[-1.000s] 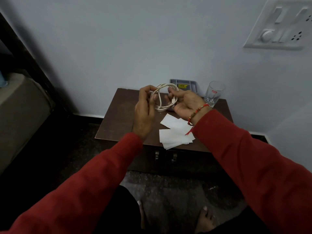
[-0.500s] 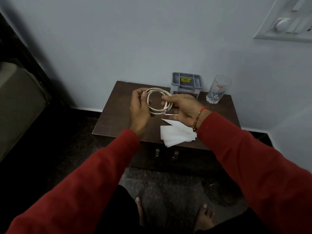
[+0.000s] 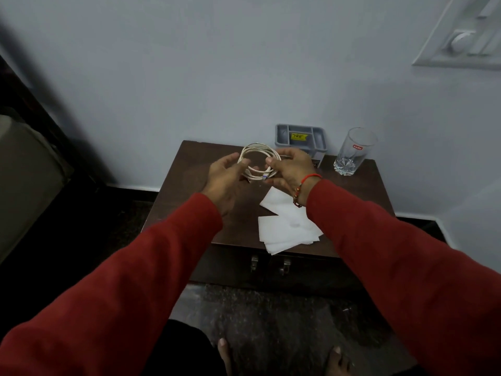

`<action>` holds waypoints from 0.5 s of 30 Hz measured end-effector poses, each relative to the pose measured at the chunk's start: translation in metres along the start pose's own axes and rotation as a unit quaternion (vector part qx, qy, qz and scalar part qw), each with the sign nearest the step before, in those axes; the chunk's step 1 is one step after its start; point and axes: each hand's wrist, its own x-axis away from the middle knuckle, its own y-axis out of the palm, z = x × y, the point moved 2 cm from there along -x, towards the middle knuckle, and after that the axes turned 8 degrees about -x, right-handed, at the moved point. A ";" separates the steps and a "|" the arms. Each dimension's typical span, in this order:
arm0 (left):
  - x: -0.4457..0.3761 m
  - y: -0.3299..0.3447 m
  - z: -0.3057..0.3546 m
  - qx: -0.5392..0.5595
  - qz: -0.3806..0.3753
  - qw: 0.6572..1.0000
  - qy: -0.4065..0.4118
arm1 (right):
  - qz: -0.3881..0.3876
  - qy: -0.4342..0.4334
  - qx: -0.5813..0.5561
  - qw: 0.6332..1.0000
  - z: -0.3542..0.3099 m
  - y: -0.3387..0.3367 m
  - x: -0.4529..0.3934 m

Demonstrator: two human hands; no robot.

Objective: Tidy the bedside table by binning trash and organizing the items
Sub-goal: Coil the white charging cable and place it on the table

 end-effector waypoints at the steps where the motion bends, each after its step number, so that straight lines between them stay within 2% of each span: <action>1: -0.006 -0.001 0.002 0.000 -0.002 1.000 -0.003 | 0.003 0.001 0.013 1.000 0.000 0.002 -0.006; 4: -0.026 -0.003 0.005 -0.002 0.011 1.000 -0.020 | 0.004 0.015 0.059 0.998 0.003 0.009 -0.024; 9: -0.067 -0.002 0.004 -0.060 0.078 0.995 -0.013 | -0.001 0.000 0.137 0.991 0.009 0.025 -0.053; 15: -0.122 -0.004 -0.011 -0.137 0.092 0.986 0.016 | 0.046 -0.065 0.319 0.944 0.032 0.039 -0.094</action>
